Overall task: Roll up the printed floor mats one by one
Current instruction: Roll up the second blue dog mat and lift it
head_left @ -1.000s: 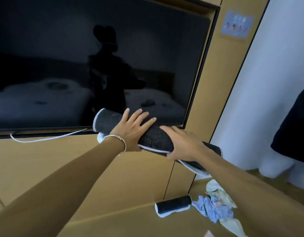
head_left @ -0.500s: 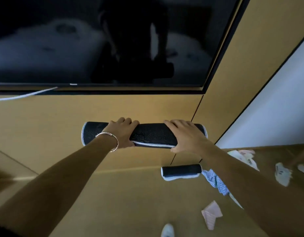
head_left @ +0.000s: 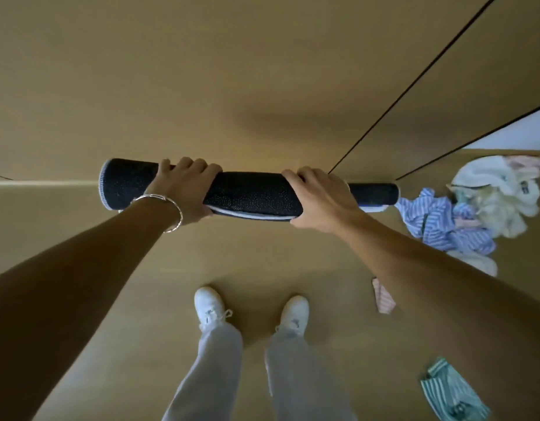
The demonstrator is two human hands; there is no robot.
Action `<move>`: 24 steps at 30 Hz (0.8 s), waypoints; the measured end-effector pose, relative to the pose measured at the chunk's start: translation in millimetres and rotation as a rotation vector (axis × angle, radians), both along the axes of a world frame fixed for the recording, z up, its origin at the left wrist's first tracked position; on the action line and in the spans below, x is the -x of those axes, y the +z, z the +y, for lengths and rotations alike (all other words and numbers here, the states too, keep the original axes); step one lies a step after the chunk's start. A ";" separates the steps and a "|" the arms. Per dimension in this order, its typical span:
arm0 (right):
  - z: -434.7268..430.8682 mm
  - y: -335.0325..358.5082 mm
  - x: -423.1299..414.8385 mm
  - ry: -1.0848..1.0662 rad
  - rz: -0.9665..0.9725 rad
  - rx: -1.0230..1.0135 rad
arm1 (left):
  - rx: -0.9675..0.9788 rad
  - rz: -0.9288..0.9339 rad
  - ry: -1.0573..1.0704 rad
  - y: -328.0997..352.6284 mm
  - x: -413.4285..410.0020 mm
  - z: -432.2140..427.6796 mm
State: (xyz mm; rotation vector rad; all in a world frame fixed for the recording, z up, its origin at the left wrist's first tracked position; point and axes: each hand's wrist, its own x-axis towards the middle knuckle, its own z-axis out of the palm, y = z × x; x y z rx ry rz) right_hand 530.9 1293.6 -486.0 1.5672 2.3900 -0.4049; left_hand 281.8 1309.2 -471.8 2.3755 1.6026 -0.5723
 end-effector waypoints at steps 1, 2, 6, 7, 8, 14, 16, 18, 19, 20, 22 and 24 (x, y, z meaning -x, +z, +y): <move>7.2 -32.1 3.7 -0.005 -0.006 -0.025 | -0.028 0.015 -0.004 -33.3 2.2 7.1; 13.9 -64.0 7.4 -0.010 -0.010 -0.049 | -0.052 0.033 -0.006 -66.4 4.6 13.4; 31.3 -189.9 23.3 -0.027 -0.028 -0.110 | -0.105 0.119 0.009 -196.1 12.9 27.2; 34.9 -219.7 27.6 -0.026 -0.030 -0.122 | -0.116 0.133 0.015 -226.6 16.1 30.5; 38.7 -247.8 32.1 -0.020 -0.026 -0.130 | -0.120 0.148 0.021 -255.4 19.7 33.3; 63.3 -377.0 45.0 -0.007 -0.007 -0.109 | -0.140 0.153 0.066 -384.8 31.1 45.9; 73.5 -407.5 44.6 0.003 -0.015 -0.107 | -0.169 0.162 0.074 -415.1 29.7 50.3; 83.9 -431.9 43.3 0.011 -0.017 -0.098 | -0.215 0.168 0.082 -441.5 27.7 56.4; 89.3 -442.2 42.4 0.013 -0.015 -0.099 | -0.236 0.168 0.080 -452.4 26.9 60.3; 94.2 -450.8 40.8 0.013 -0.013 -0.102 | -0.251 0.165 0.073 -462.2 26.1 64.4; 103.0 -465.2 35.4 0.014 -0.021 -0.115 | -0.273 0.165 0.046 -478.3 23.3 72.3; 110.1 -474.1 28.0 0.013 -0.036 -0.123 | -0.300 0.166 0.012 -490.7 19.5 80.6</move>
